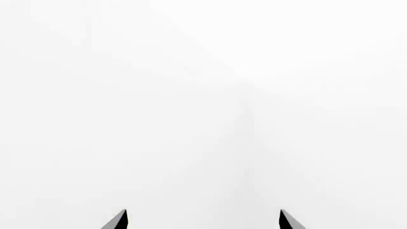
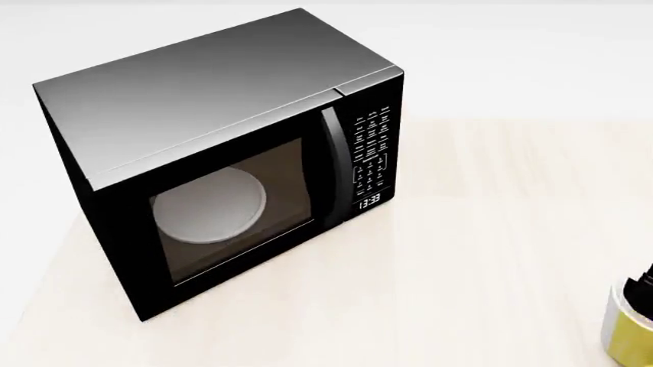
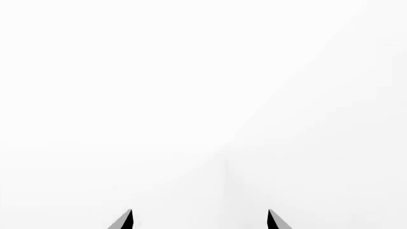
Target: Close the microwave.
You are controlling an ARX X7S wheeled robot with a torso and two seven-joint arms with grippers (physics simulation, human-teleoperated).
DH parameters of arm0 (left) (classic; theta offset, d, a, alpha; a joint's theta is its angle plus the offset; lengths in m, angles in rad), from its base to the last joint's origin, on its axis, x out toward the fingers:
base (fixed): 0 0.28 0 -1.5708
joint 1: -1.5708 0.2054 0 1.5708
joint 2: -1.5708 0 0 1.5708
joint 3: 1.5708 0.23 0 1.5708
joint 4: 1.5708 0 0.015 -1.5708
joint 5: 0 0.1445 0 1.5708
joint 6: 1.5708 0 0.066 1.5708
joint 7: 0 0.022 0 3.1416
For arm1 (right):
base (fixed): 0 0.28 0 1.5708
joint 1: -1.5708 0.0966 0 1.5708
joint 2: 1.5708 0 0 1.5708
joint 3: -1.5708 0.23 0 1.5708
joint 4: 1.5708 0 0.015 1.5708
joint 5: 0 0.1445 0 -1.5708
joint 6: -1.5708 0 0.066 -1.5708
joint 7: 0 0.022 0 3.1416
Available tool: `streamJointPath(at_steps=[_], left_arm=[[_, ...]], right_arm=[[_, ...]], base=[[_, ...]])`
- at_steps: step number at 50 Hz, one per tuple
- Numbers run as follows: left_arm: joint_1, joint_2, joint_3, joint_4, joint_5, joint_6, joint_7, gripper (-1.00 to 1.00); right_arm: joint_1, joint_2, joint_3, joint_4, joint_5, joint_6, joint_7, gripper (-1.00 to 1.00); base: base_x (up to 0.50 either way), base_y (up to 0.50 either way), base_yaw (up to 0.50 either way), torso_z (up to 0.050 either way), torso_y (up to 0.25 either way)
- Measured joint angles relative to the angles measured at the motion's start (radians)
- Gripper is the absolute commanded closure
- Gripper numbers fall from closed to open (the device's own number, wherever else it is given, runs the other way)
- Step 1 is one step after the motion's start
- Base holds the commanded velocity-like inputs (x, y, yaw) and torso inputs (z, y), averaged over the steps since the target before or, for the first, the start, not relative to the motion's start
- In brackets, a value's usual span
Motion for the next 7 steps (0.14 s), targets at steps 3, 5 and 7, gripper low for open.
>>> streamJointPath(at_steps=[3,5,7], left_arm=[[0.001,-0.002,-0.018,0.016,0.004,-0.005,-0.014,-1.0],[0.001,-0.002,-0.027,0.024,0.006,-0.008,-0.022,-1.0],[0.0,-0.003,-0.034,0.03,0.009,-0.009,-0.028,-1.0]], right_arm=[[0.001,0.002,0.019,-0.013,-0.004,0.002,0.012,-1.0],[0.002,0.003,0.029,-0.02,-0.006,0.002,0.018,-1.0],[0.003,0.004,0.037,-0.026,-0.008,0.003,0.023,-1.0]], base=[[0.0,0.0,0.0,0.0,0.0],[0.0,0.0,0.0,0.0,0.0],[0.0,0.0,0.0,0.0,0.0]])
